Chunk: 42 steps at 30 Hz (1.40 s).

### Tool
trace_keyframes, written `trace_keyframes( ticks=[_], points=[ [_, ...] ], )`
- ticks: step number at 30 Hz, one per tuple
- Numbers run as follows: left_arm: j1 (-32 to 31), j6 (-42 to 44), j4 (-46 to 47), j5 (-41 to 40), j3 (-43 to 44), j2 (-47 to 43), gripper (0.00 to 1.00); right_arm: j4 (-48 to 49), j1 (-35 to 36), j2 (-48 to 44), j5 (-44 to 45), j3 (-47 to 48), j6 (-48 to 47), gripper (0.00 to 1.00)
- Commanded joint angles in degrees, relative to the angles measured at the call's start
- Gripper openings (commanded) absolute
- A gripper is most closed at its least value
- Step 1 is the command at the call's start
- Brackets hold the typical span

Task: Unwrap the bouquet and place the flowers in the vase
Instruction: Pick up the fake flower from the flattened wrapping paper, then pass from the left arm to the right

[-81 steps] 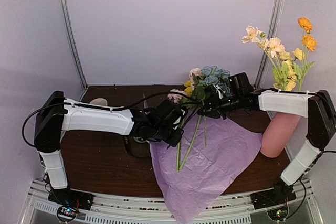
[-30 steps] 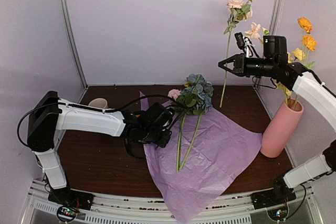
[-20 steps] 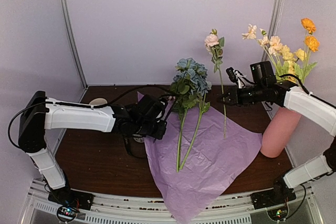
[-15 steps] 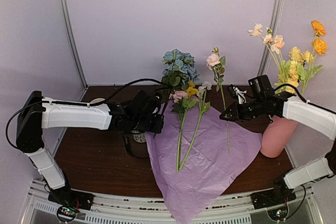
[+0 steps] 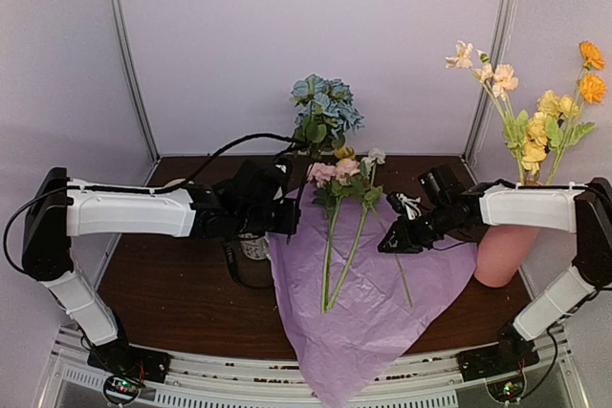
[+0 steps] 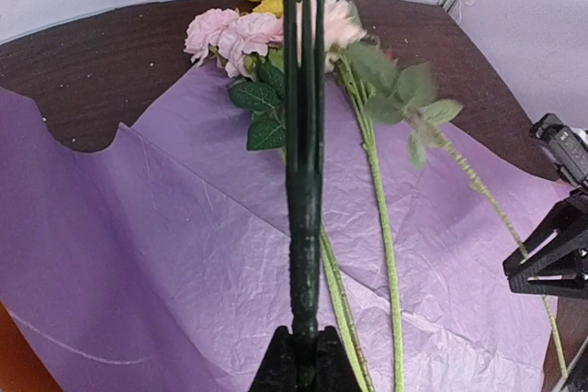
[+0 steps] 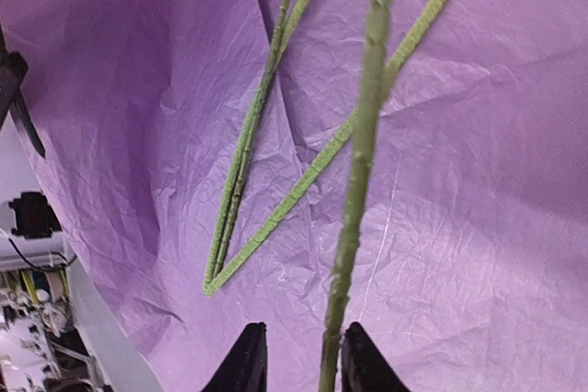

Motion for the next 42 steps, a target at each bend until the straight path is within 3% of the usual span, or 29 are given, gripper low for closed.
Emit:
trace_keyframes(
  ticks=[1,3,5,8,12,16,20,27,36,42],
  points=[
    [0.02,1.21,5.1,0.44,-0.77,-2.71,0.0,1.56,0.11,0.89,-2.53,3.27,-1.1,0.42],
    [0.02,2.41,6.37,2.08,-0.96,-2.66,0.0,0.31,0.11,0.29,-4.01,5.74,-2.67,0.53],
    [0.02,3.47,8.89,4.67,-1.73,-2.72,0.0,-0.07,0.11,-0.77,-7.1,8.5,-3.82,0.58],
    [-0.14,5.11,15.01,9.11,-3.53,-2.98,0.0,1.89,0.18,-4.13,-13.12,11.63,-4.27,0.59],
    [-0.61,5.99,20.72,11.86,-5.33,-3.4,0.0,8.03,0.45,-6.62,-11.69,13.95,-1.67,0.59],
    [-1.26,6.76,25.67,13.58,-6.74,-3.77,0.0,3.44,0.56,-2.68,-9.15,21.42,-3.1,0.6],
    [-2.17,7.15,31.16,15.88,-8.15,-4.2,0.0,6.29,0.81,0.47,-7.9,24.41,1.05,0.6],
    [-3.93,7.49,32.35,17.29,-7.03,-3.16,0.0,9.95,2.42,3.45,-9.8,27.38,2.89,0.62],
    [-5.66,8.28,31.73,17.31,-6.19,-1.71,0.0,9.73,3.12,5.13,-6.56,29.68,2.31,0.6],
    [-6.3,8.47,31.31,16.59,-6.36,-1.5,0.0,9.72,3.1,6.29,-6.06,31.07,2.66,0.45]
  ],
)
